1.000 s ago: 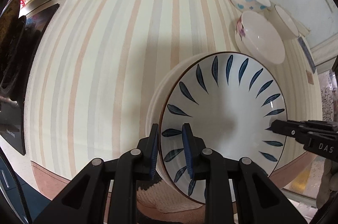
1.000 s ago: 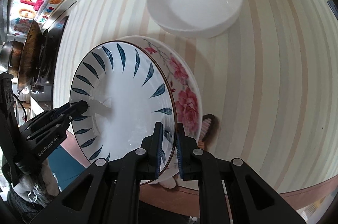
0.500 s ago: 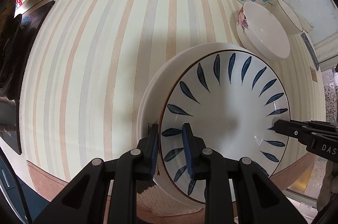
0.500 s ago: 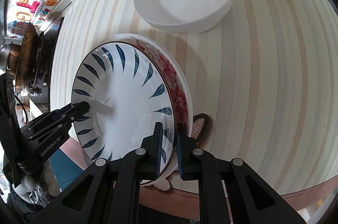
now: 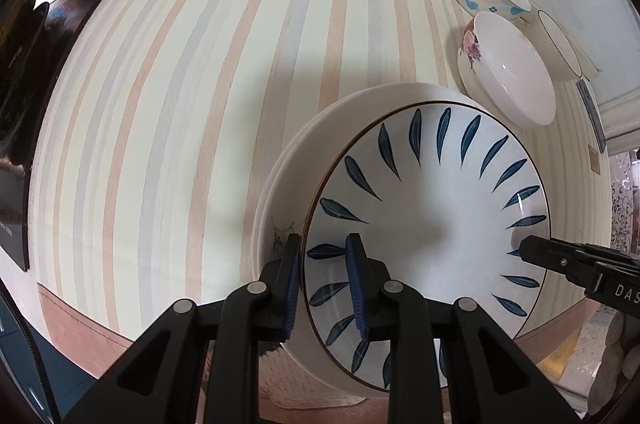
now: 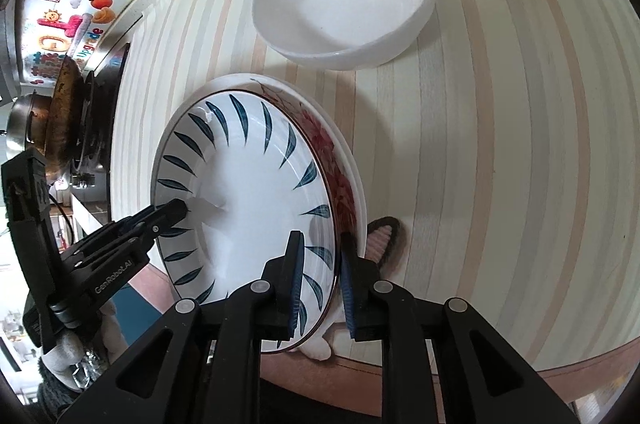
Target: Organize plates and bowls
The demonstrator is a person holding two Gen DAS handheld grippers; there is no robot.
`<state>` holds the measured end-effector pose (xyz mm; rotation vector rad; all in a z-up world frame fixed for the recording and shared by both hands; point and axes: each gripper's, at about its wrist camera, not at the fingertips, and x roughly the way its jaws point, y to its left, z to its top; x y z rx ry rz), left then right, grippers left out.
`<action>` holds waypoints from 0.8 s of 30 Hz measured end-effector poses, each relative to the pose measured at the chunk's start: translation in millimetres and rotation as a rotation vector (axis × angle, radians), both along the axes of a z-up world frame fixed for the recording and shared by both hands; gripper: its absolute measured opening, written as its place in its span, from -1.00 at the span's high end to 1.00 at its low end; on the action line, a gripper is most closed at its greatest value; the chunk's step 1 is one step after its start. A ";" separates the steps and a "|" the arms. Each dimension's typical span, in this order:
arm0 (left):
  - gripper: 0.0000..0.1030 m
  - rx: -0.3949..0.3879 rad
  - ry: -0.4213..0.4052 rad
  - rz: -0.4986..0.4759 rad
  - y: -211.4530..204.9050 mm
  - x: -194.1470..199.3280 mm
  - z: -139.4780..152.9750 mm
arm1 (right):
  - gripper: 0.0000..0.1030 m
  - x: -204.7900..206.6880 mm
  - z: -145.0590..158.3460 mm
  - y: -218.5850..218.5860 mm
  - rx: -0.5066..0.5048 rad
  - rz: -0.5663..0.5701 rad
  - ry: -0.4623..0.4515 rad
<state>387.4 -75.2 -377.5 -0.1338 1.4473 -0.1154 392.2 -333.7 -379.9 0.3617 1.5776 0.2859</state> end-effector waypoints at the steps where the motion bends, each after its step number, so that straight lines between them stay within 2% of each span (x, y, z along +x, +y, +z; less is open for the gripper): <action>1: 0.62 0.002 0.000 0.003 0.4 -0.8 0.1 | 0.60 -0.3 0.7 -1.5 0.003 -0.001 -0.002; 9: 0.62 0.016 -0.024 0.019 4.0 -8.7 10.5 | 0.55 -10.1 7.5 -1.9 -0.011 -0.008 -0.018; 14: 0.61 0.050 -0.081 0.007 2.7 -23.2 27.4 | 0.43 -25.0 21.7 4.0 -0.044 -0.017 -0.057; 19: 0.61 0.092 -0.149 -0.030 4.2 -49.3 55.5 | 0.15 -54.0 56.0 20.6 -0.112 -0.031 -0.140; 21: 0.61 0.105 -0.186 -0.036 7.2 -64.6 71.8 | -0.07 -71.8 76.3 29.8 -0.141 -0.030 -0.191; 24: 0.61 0.102 -0.245 -0.050 11.8 -89.0 100.2 | -0.26 -99.2 105.9 42.4 -0.168 -0.034 -0.253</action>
